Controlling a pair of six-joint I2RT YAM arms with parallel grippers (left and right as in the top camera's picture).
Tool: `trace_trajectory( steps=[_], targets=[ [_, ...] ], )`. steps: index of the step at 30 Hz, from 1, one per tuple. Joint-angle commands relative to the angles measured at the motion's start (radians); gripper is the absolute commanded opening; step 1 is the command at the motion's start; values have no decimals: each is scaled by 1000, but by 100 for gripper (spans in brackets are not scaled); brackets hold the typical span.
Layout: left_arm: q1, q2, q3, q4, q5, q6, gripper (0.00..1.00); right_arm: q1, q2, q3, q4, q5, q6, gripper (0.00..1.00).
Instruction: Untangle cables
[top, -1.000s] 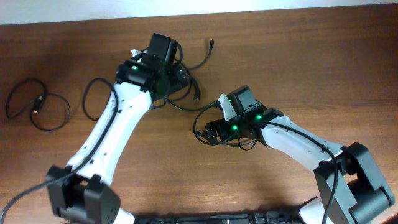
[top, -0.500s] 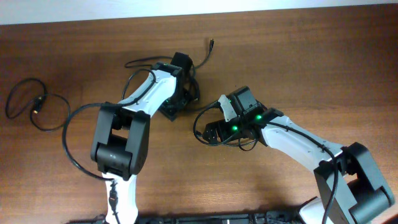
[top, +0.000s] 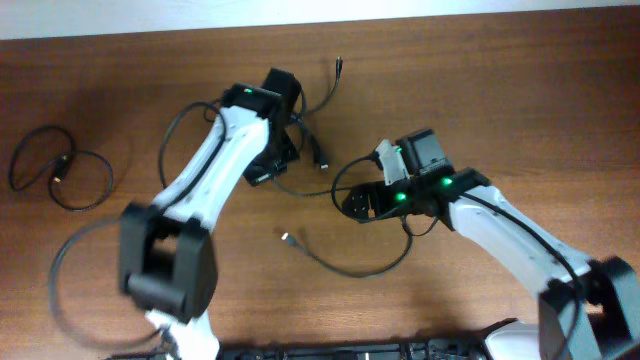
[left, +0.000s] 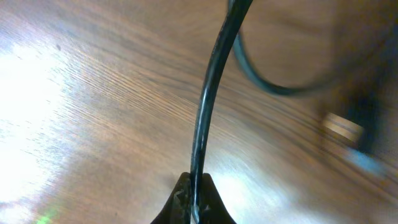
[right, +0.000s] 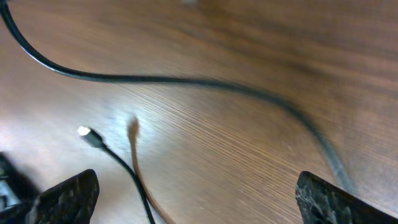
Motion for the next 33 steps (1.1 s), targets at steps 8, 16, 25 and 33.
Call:
trace_trajectory(
  steps=[8,16,25,33],
  targets=[
    [-37,-192,16,58,124,56,0,51,-53,3,143,-345,-412,99],
    [-43,-192,6,42,121,56,0,60,-55,3,313,-393,-400,99],
    [-82,-192,6,59,327,56,0,105,-55,3,319,-147,-372,62],
    [-81,-192,6,83,179,56,50,45,-142,3,177,-246,-217,4]
  ],
)
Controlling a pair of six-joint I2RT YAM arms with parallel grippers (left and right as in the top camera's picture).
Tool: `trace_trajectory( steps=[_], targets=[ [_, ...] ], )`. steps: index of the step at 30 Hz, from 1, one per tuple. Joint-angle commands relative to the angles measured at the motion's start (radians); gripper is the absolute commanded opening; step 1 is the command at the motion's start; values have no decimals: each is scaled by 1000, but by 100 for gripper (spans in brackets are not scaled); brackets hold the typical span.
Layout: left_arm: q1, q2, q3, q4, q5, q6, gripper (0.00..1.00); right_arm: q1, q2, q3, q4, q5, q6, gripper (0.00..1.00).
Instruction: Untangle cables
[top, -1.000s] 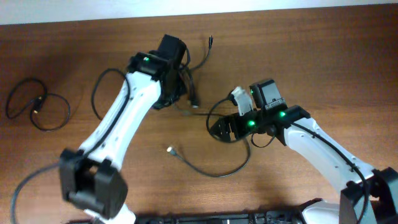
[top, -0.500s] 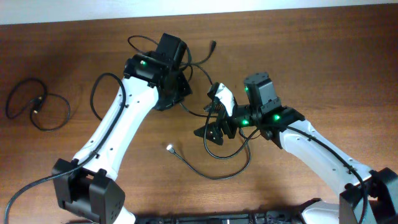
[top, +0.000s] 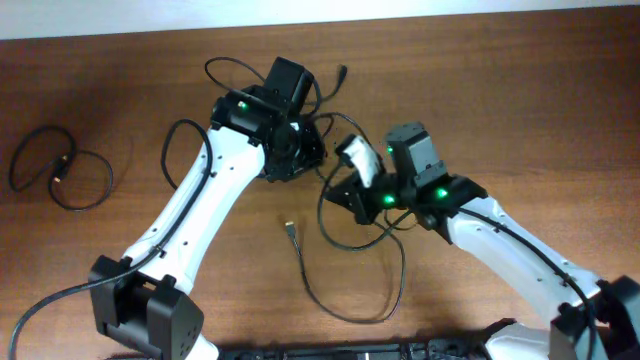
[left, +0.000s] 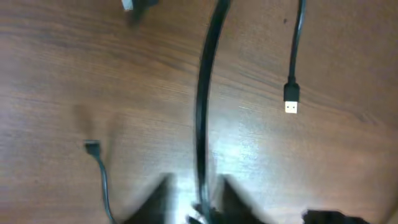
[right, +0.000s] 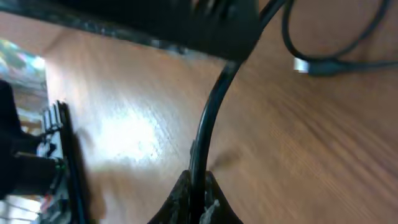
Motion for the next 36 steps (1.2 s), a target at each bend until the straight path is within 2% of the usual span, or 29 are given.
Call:
trace_trajectory(
  steps=[1,2,3,5,9,10,11,13,14,16,18,20,21,23,25,27,28,29,30,31,32,34,36],
  targets=[
    [1,-1,-6,50,-113,8,54,-58,-128,5,-106,-32,22,4],
    [1,-1,-6,85,-130,8,52,-71,-174,5,-151,-43,1,4],
    [1,-1,-6,132,-140,8,45,-83,-248,5,-200,-58,-25,4],
    [1,-1,-6,174,-127,8,43,-90,-338,5,-219,-50,-42,4],
    [0,-1,-7,192,55,8,37,-90,-432,5,-214,-50,-42,4],
    [-5,-1,-7,189,55,8,40,-90,-437,5,-212,-50,-42,4],
    [-15,-1,-8,190,52,8,47,-90,-446,5,-209,-50,-42,4],
    [-43,-1,-14,185,42,8,70,-90,-454,5,-205,-50,-42,4],
    [-51,-1,-18,179,22,8,75,-90,-456,5,-205,-50,-42,4],
    [-60,-1,-23,88,-114,-21,74,-90,-456,5,-206,-50,-42,4],
    [-58,-1,-24,6,-202,-200,77,-90,-456,5,-206,-51,-41,4],
    [-59,-1,-40,2,-241,-379,82,-90,-456,5,-206,-54,-41,4],
    [-59,0,-54,5,-241,-466,82,-90,-456,5,-207,-54,-41,4],
    [-59,0,-120,43,-237,-621,89,-90,-458,5,-213,-54,-41,4],
    [-60,1,-195,101,-238,-708,89,-90,-458,5,-217,-54,-41,4],
    [-58,2,-295,244,-264,-770,83,-90,-458,5,-217,-55,-41,4],
    [-58,2,-322,302,-272,-771,74,-90,-462,5,-217,-59,-41,4],
    [-58,3,-363,385,-278,-771,55,-90,-467,5,-220,-60,-41,4],
    [-58,3,-388,436,-279,-771,49,-90,-475,5,-222,-62,-41,4],
    [-58,3,-425,503,-281,-771,32,-90,-489,5,-228,-61,-41,4],
    [-58,4,-442,525,-291,-771,24,-90,-499,5,-229,-61,-41,4],
    [-58,4,-457,523,-361,-771,0,-90,-526,5,-236,-61,-41,4],
    [-48,4,-457,515,-504,-708,0,-90,-568,5,-244,-47,-41,4]
  ],
)
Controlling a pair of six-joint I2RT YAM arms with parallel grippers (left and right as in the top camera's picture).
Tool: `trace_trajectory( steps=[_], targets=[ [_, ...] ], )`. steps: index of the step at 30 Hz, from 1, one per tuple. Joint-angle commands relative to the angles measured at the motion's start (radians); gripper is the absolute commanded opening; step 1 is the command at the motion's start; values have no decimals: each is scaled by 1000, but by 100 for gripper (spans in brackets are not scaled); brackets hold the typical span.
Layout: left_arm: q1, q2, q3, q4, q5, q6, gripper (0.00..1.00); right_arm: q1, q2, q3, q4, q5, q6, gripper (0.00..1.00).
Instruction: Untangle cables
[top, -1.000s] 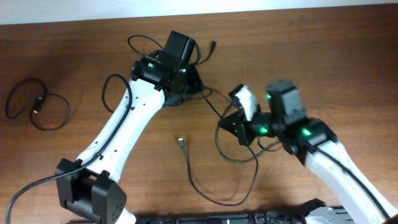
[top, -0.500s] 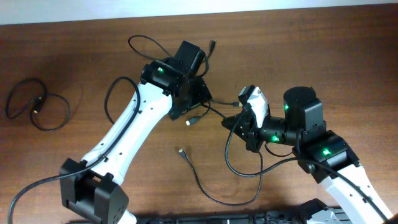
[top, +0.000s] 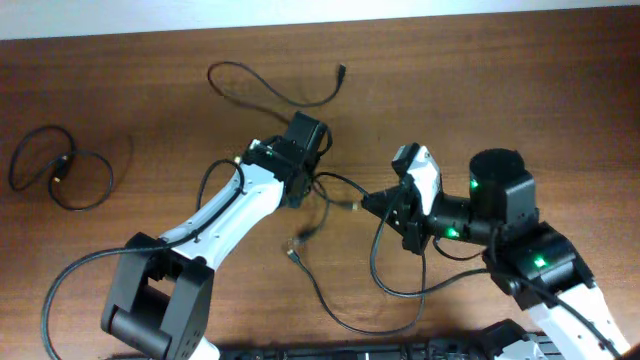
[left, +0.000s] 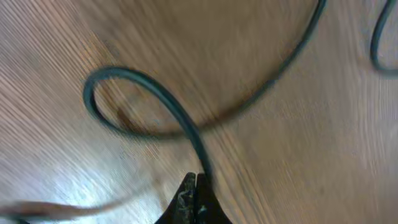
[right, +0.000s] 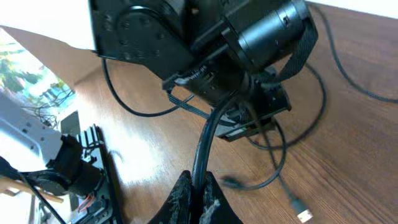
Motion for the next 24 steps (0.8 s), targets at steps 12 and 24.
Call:
trace_trajectory(
  steps=[12,24],
  targets=[
    [285,2,-14,7,489,323,100,-5,-213,4,-64,470,-8,4],
    [48,108,-14,316,300,-71,64,-4,-183,4,-68,291,-5,4]
  ],
)
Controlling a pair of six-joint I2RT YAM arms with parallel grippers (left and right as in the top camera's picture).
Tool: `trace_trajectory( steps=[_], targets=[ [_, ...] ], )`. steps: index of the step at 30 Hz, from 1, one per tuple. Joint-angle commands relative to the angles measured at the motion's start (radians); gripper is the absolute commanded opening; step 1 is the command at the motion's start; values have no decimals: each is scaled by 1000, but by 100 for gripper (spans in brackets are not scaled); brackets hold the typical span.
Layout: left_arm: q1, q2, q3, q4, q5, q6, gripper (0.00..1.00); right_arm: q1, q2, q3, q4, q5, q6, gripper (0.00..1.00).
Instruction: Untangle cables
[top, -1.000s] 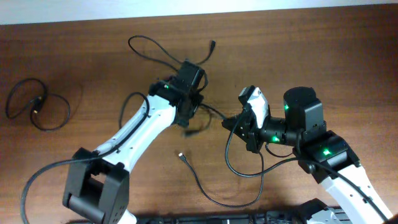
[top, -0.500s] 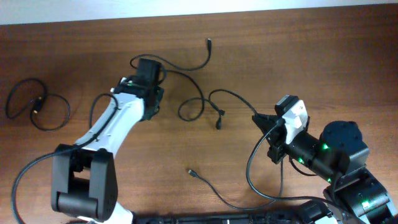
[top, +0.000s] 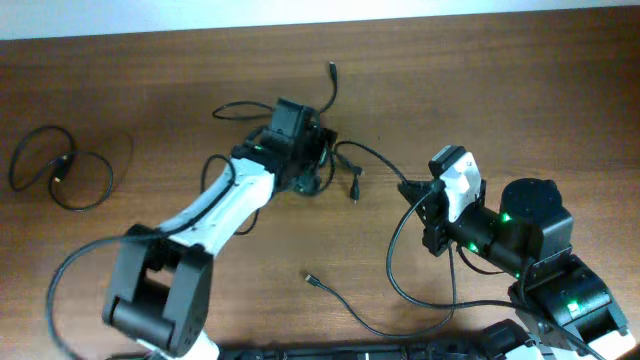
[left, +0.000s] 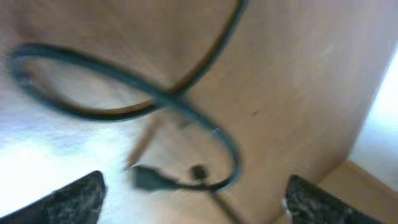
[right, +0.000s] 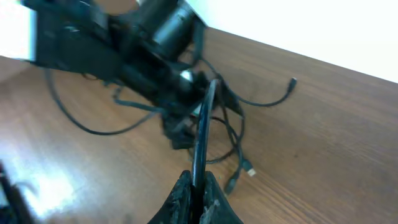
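Observation:
A knot of thin black cables (top: 335, 155) lies at the back middle of the table, plugs sticking out of it. My left gripper (top: 312, 172) stands over the knot's left side, open; in the left wrist view its fingers (left: 74, 199) are far apart above two crossing loops (left: 168, 99) and a plug (left: 148, 177). My right gripper (top: 424, 215) is shut on one black cable (right: 202, 124). That cable runs from the knot to the gripper, then loops down to a free plug (top: 311, 280).
A separate coiled black cable (top: 60, 165) lies at the far left of the wooden table (top: 560, 90). The right arm's body (top: 530, 250) fills the front right corner. The table's back edge (top: 450, 16) runs just behind the knot.
My left gripper has let go of its cable and now stands open farther back, over the knot. The right gripper, still shut on its cable, sits farther right. The free plug lies nearer the front.
First my left gripper held a cable by the knot and the right gripper was open beside it. Then both were shut on cables, close together. After that they stood apart with cable stretched between them. Now only the right holds one.

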Motion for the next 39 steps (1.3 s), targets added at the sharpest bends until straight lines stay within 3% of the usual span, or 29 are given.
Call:
trace_trajectory(
  steps=[1,4,7,8,10,12,16,18,20,23,26,30,33,35,38,39],
  targets=[
    [-19,125,-5,115,-90,-74,43,-4,-7,4,2,-90,5,4],
    [-8,180,-5,105,-220,-51,0,-5,-40,4,2,-80,4,4],
    [76,174,10,102,-286,77,0,-5,-104,4,-2,173,5,4],
    [127,168,34,101,-277,138,0,-5,-124,4,-6,382,51,4],
    [222,164,108,103,-277,280,0,-5,-123,4,-52,816,230,4],
    [307,164,167,122,-283,410,0,-5,-103,4,-129,1007,374,4],
    [454,165,191,352,-329,597,0,-5,11,4,-187,867,383,4],
    [516,165,215,425,-414,745,0,-4,109,4,-187,799,383,4],
    [556,165,271,406,-481,882,0,-3,171,4,-179,760,383,4],
    [624,165,455,227,-654,1105,0,-3,297,4,-103,678,383,4],
    [690,165,686,42,-833,1236,0,-3,377,4,-37,617,382,4],
    [760,165,894,31,-839,1312,0,-3,402,4,-25,581,382,4],
    [776,165,993,92,-933,1463,0,-3,402,4,-24,581,382,4],
    [771,165,1003,79,-828,1479,0,-3,402,4,-16,581,383,4],
    [723,224,1002,6,-362,1479,0,-3,402,4,-10,509,382,4],
    [690,259,1002,6,-294,1479,0,-3,402,4,-10,506,382,4]
  ],
)
